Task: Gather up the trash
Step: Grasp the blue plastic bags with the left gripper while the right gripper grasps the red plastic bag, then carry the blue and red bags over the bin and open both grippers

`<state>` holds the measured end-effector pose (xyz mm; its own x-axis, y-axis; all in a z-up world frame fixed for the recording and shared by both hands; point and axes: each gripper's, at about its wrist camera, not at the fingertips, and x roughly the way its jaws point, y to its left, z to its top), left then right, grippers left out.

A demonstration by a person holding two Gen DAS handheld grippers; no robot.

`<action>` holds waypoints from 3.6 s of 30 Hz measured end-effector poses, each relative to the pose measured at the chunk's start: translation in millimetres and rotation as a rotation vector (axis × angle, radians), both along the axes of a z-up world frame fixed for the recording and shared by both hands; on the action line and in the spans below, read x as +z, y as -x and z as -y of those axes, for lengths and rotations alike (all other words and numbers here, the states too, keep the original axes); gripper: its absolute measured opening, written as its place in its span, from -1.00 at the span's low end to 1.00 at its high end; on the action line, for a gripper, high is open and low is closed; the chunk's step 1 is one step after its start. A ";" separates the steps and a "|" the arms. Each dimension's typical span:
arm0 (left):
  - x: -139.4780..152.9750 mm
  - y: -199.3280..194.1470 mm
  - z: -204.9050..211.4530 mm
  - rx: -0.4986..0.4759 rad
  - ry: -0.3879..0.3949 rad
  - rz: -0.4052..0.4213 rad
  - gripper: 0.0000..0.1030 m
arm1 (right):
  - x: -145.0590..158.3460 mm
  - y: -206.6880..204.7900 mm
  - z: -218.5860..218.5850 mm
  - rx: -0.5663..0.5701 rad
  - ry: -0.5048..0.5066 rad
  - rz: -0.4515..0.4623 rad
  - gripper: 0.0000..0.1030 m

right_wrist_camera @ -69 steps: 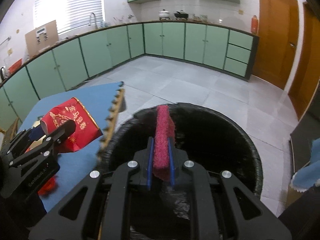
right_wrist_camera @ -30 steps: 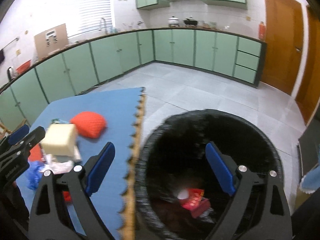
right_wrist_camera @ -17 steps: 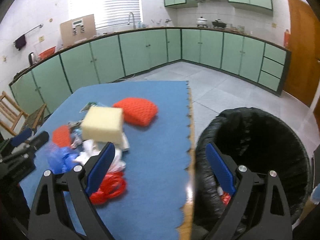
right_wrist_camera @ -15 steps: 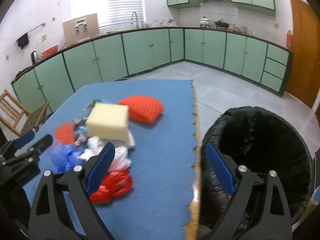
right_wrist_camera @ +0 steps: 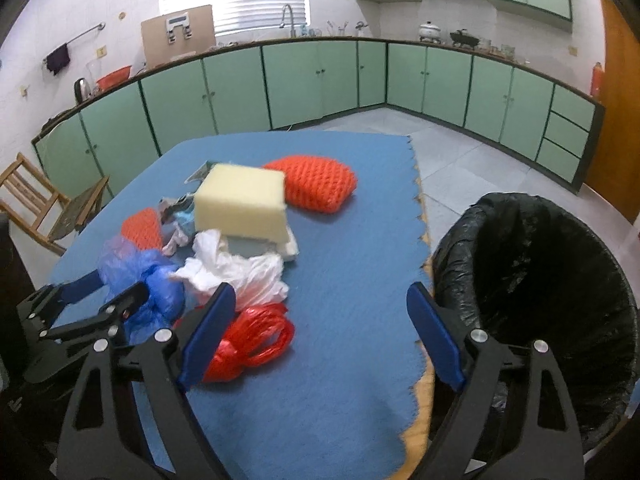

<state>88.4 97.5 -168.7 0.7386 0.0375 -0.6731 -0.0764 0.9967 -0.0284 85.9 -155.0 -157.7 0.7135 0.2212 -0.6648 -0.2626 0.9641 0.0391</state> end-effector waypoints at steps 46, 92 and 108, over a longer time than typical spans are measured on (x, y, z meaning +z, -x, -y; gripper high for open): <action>82.8 19.0 19.2 -0.048 0.022 0.154 -0.62 | 71.8 4.3 2.9 0.122 -0.057 0.064 -0.89; 73.9 -75.9 254.9 -0.523 0.104 0.148 -0.62 | 48.8 -16.2 220.6 -0.340 0.065 0.065 -0.89; 39.7 -92.3 296.3 -0.615 0.124 0.054 -0.08 | 21.1 -23.3 260.7 -0.444 0.093 0.018 -0.23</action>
